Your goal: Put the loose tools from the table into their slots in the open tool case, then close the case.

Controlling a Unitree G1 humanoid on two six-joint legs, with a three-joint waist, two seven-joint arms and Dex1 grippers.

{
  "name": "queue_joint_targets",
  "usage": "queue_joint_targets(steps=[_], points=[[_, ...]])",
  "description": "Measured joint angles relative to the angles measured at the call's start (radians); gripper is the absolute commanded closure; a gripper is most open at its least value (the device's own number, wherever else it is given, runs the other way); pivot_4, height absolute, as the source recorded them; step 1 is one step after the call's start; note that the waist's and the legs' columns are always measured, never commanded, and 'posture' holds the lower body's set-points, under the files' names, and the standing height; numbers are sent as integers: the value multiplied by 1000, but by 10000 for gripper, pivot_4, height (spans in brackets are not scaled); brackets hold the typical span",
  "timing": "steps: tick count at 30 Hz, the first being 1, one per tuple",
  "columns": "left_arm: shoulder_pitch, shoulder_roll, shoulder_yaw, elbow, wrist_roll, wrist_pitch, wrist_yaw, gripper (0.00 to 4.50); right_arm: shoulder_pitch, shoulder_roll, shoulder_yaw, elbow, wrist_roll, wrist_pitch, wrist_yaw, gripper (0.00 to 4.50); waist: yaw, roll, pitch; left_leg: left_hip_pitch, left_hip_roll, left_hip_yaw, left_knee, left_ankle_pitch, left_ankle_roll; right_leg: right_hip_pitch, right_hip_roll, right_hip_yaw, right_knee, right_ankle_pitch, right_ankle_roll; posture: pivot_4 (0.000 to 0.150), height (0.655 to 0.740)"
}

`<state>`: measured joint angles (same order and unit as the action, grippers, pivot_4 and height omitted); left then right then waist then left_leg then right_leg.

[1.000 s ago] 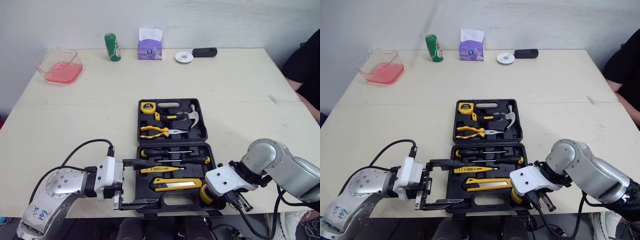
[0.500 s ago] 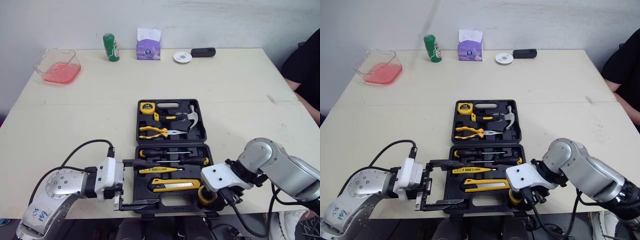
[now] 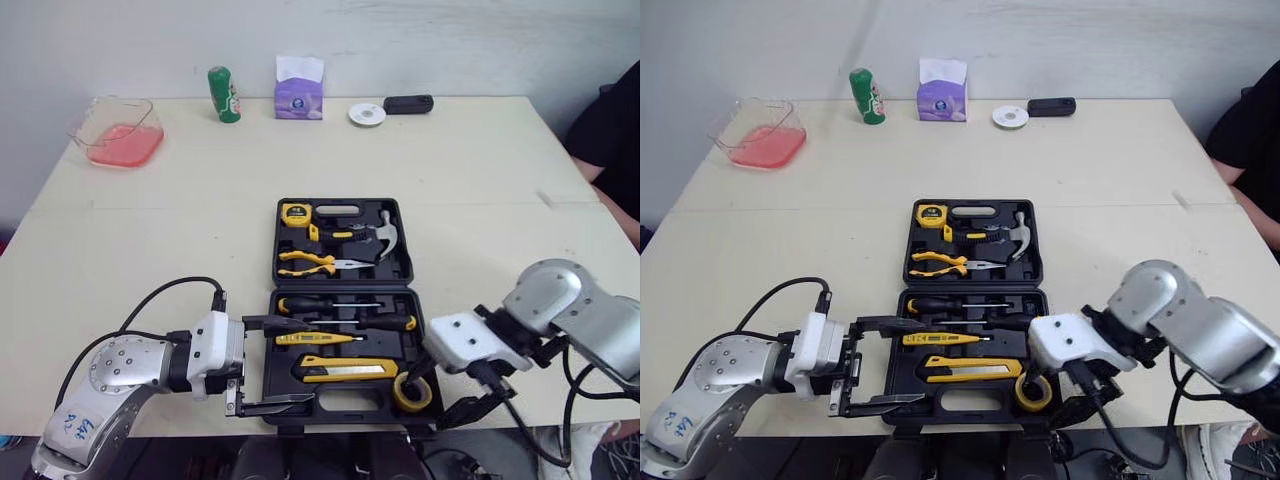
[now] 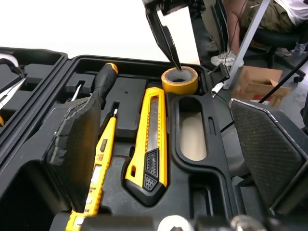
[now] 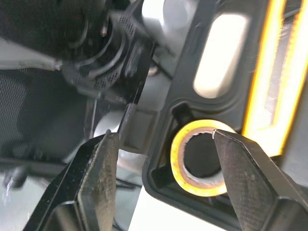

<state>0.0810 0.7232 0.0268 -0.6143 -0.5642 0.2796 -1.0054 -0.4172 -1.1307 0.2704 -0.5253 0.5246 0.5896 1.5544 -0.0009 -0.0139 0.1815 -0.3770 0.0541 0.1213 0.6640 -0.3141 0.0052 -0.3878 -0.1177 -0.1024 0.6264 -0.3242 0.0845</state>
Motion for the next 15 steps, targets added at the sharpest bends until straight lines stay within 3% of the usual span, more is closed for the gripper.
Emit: queue_joint_targets(steps=[2,7,10,15], points=[[-6,-1,4,1,-4,1,-1,0,85,47,-95,11,108,-27,1,21167,1,0,0,0,0,0,0,0,0,0,0,0,0,0,0,1500,7400],[-7,1,9,3,-10,3,-16,0,238,80,-206,17,216,-48,-4,44244,0,0,0,2,0,0,1,-3,5,3,1,0,0,0,0,1500,7400],[-11,1,9,3,-18,4,-24,0,265,135,-202,30,203,-77,-36,44244,-3,0,0,3,2,0,0,-3,4,3,1,0,0,0,0,1500,7400],[-13,23,14,3,-20,10,-35,0,342,220,-137,171,26,-276,-49,44244,1,0,0,3,1,-1,0,-1,-1,4,3,-1,0,-1,-1,1500,7400]])
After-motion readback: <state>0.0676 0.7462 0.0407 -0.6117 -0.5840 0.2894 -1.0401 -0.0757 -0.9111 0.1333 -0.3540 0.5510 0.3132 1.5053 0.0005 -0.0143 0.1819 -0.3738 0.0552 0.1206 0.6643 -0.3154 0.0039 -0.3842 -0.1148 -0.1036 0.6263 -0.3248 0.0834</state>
